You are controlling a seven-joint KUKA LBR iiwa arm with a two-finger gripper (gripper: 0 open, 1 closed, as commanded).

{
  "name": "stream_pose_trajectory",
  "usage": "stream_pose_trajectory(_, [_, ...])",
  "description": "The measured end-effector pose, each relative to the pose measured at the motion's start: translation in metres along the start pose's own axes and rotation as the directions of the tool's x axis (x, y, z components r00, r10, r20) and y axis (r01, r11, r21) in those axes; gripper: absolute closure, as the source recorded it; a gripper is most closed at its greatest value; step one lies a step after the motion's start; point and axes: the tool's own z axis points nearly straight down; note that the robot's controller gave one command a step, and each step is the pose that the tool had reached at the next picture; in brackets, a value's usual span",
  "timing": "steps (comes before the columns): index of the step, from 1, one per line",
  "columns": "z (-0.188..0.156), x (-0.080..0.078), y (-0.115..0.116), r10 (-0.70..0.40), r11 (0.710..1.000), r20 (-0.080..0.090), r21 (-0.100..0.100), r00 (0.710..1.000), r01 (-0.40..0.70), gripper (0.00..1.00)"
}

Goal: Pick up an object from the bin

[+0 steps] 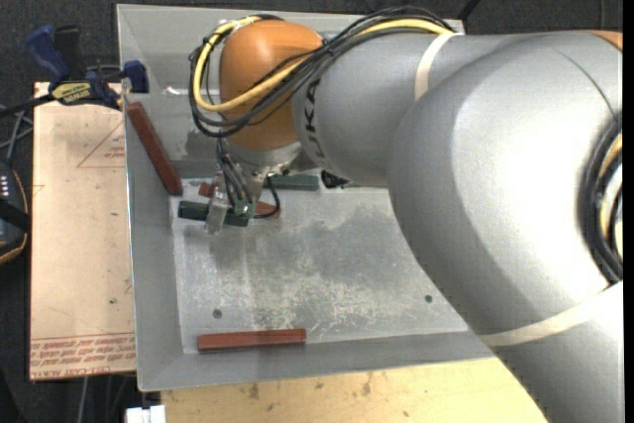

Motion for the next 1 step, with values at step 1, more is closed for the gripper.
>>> stream_pose_trajectory(1, [-0.0218,-0.0004,0.0003,0.000,1.000,0.001,-0.001,1.000,0.000,1.00])
